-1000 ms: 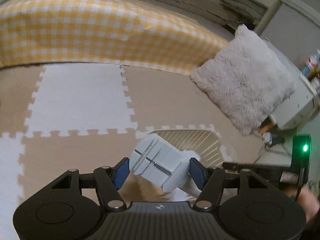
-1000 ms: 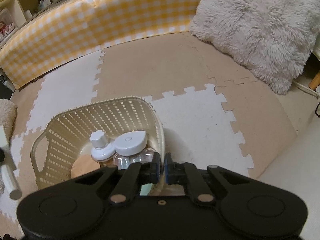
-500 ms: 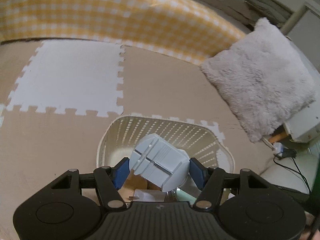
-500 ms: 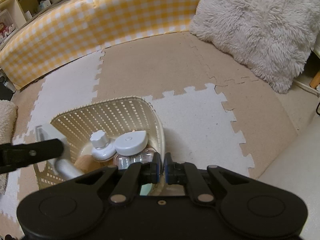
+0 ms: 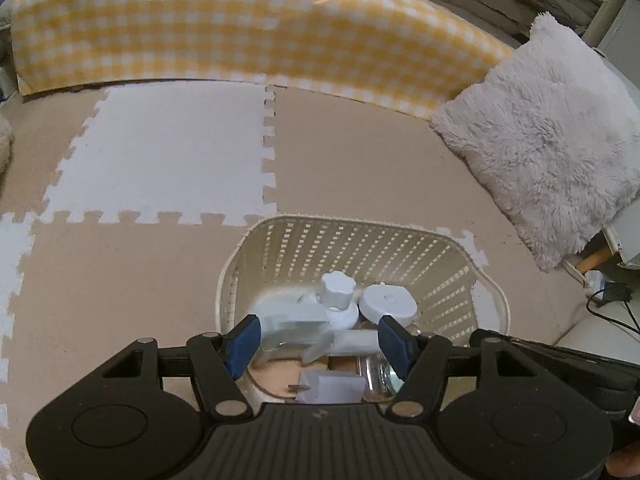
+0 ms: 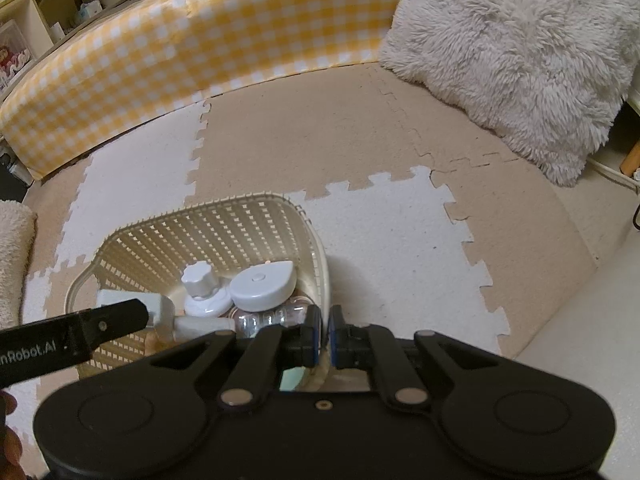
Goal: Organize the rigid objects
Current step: 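Carry the white plastic tool into the basket and open the left tool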
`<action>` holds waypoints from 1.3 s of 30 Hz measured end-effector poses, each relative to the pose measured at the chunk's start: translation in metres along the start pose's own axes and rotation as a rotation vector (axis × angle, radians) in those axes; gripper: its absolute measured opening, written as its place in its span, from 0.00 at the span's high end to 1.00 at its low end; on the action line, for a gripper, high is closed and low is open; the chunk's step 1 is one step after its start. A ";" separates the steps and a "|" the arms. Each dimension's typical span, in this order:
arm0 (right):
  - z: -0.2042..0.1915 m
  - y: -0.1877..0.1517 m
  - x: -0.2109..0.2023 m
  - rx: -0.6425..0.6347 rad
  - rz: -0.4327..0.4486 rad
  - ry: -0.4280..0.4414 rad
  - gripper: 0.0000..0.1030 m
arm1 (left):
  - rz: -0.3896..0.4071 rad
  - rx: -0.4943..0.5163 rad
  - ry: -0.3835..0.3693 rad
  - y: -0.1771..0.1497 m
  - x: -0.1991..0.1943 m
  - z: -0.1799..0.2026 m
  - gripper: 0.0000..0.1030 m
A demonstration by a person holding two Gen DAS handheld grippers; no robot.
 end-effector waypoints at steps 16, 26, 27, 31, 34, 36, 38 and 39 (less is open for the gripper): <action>0.000 0.000 0.001 -0.001 -0.001 -0.001 0.95 | -0.042 0.098 -0.043 -0.007 -0.014 0.007 0.24; 0.000 0.000 0.001 0.005 0.000 0.003 0.95 | -0.208 0.294 -0.095 -0.006 -0.003 0.016 0.86; 0.001 0.000 0.000 0.005 0.000 0.004 0.95 | -0.241 0.312 -0.094 -0.008 0.001 0.016 0.86; 0.001 0.000 0.000 0.010 -0.001 0.009 0.95 | -0.317 0.380 -0.076 -0.016 0.015 0.017 0.85; 0.002 0.000 0.000 0.012 0.000 0.009 0.95 | -0.329 0.398 -0.041 -0.014 0.025 0.016 0.85; 0.001 0.000 0.000 0.014 0.000 0.010 0.95 | -0.298 0.427 -0.006 -0.008 0.027 0.017 0.84; 0.001 0.000 0.001 0.012 -0.001 0.010 0.95 | -0.270 0.437 0.015 -0.003 0.029 0.019 0.84; 0.001 0.000 0.001 0.012 -0.001 0.010 0.95 | -0.257 0.434 0.021 0.001 0.030 0.018 0.84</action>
Point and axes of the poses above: each gripper's, at about its wrist camera, not at the fingertips, and x roughly the way its jaws point, z to its right, y to its top, the point moved 6 cm from there along x, roughly the way its jaws point, and after that the axes turned 5 degrees about -y, right-handed, at the moved point
